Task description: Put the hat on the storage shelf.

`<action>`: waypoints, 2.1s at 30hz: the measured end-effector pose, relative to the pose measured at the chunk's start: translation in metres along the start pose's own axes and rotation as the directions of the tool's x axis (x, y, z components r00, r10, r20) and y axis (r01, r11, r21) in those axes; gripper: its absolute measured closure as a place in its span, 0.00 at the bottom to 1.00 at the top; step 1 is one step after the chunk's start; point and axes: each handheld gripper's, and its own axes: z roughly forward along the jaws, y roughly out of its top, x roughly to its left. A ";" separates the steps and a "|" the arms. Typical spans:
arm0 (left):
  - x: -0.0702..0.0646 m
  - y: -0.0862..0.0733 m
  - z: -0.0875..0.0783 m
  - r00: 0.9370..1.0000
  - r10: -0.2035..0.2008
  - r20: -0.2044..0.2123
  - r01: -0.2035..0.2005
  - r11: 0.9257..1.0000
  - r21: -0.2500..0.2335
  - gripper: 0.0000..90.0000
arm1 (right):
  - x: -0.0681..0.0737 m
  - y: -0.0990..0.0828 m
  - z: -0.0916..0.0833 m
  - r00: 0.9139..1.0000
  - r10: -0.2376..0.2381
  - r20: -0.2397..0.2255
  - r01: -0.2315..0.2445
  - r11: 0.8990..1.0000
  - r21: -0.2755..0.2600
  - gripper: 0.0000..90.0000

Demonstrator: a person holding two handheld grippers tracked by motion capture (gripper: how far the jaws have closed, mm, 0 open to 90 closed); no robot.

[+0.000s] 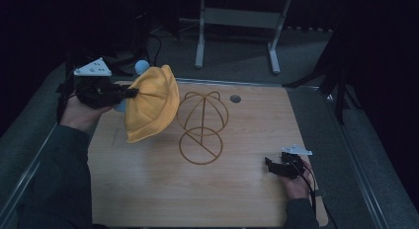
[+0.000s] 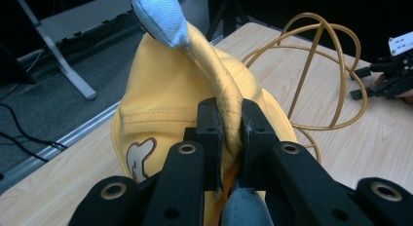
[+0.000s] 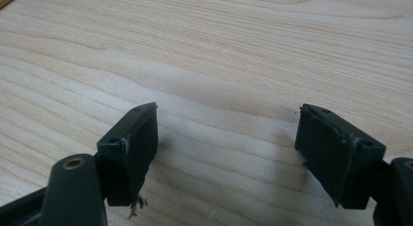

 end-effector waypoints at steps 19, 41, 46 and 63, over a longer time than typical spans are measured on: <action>-0.015 0.013 -0.007 0.995 0.081 0.063 -0.078 0.996 -0.053 0.91 | 0.000 0.000 0.000 1.000 -0.002 -0.001 0.002 1.000 0.000 0.26; -0.031 0.028 -0.010 0.985 0.123 0.122 -0.111 0.988 -0.104 0.91 | 0.000 0.000 0.000 1.000 -0.003 -0.001 0.003 1.000 -0.001 0.26; -0.034 0.032 -0.013 0.981 0.131 0.143 -0.113 0.985 -0.127 0.91 | 0.000 0.000 0.000 1.000 -0.002 -0.001 0.002 1.000 0.000 0.26; -0.058 0.058 0.026 0.970 0.191 0.153 -0.183 0.981 -0.066 0.89 | 0.000 0.000 0.000 1.000 -0.002 -0.001 0.002 1.000 0.000 0.26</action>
